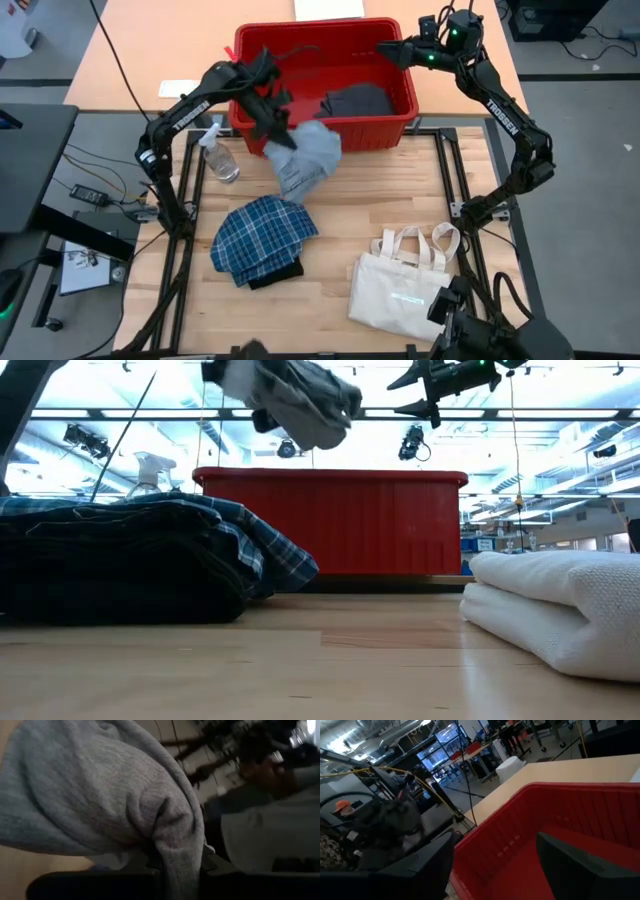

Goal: Fold laundry
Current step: Remove the gray shirt from the red bin

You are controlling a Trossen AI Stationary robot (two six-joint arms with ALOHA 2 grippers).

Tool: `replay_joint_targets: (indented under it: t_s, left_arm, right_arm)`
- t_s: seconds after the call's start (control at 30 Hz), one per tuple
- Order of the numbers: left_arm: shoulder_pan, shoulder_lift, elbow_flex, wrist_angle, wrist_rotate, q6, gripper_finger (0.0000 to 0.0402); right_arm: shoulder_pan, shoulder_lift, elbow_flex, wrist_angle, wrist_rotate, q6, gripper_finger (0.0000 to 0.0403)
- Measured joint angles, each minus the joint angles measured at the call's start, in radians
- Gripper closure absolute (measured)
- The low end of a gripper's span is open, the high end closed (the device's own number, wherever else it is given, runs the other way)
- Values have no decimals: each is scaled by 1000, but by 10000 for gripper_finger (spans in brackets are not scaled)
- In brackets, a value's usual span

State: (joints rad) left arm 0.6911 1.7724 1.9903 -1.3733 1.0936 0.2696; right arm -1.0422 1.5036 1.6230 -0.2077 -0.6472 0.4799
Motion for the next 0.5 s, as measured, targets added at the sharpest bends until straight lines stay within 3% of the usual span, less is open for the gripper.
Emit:
replay_joint_targets:
  t_s: [0.23,0.5]
  left_arm:
    - [-109,-49,-1,-54,-129,-16,364]
    - [-129,-120,-12,-198,-207,-22,364]
  right_arm:
    - [27,0,0,3,3,15,117]
    - [62,0,0,5,29,6,117]
